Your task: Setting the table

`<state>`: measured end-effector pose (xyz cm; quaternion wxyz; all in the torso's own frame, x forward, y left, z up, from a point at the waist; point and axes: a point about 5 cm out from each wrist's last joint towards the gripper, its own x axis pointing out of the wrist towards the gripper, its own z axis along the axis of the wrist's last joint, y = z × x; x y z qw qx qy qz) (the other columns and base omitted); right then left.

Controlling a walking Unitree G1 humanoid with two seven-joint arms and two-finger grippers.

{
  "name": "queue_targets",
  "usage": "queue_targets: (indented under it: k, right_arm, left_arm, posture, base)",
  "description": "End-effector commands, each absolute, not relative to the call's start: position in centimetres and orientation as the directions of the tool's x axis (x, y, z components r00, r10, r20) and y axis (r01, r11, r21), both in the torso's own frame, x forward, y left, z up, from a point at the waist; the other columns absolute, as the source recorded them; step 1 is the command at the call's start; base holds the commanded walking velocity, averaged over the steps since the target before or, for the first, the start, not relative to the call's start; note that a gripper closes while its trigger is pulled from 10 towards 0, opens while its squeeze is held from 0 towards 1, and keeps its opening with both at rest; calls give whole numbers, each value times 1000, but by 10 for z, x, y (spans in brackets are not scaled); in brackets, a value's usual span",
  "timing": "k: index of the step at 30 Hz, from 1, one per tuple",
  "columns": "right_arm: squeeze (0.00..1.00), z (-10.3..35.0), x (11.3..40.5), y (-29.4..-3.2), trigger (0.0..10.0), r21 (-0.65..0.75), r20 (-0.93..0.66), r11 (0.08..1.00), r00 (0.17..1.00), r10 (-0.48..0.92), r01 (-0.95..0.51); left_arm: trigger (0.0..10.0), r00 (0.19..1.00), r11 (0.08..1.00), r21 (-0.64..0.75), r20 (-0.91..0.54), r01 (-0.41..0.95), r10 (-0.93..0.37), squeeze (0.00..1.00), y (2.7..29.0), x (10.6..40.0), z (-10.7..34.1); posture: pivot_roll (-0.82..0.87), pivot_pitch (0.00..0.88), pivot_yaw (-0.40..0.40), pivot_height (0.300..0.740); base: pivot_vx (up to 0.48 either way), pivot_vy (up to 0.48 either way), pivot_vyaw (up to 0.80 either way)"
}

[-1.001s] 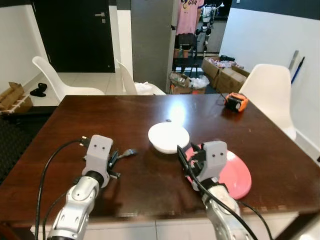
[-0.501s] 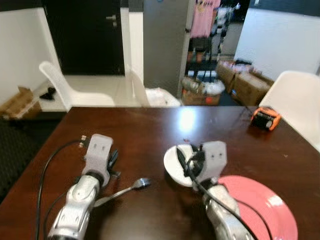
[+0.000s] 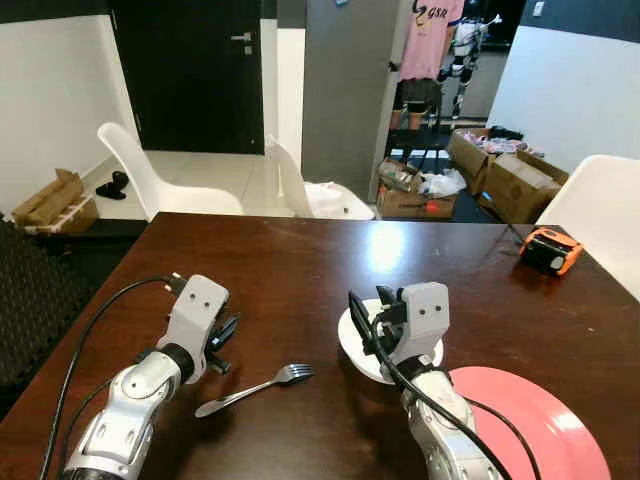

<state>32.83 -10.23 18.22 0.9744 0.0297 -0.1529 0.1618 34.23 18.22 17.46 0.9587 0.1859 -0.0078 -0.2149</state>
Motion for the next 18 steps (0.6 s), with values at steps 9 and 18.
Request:
queue_targets:
  k: [9, 18]
  right_arm:
    - [0, 183, 321, -103, 10000, 15, 313, 944, 898, 310, -330]
    - [0, 169, 309, -117, 10000, 29, 254, 963, 934, 252, -267]
  left_arm:
    - [10000, 848, 707, 469, -283, 530, -448, 0, 189, 345, 151]
    - [10000, 835, 690, 472, -334, 549, -436, 0, 200, 352, 147]
  posture:
    - [15, 94, 82, 740]
    - [14, 108, 80, 740]
  base:
    - [0, 0, 0]
    - [0, 0, 0]
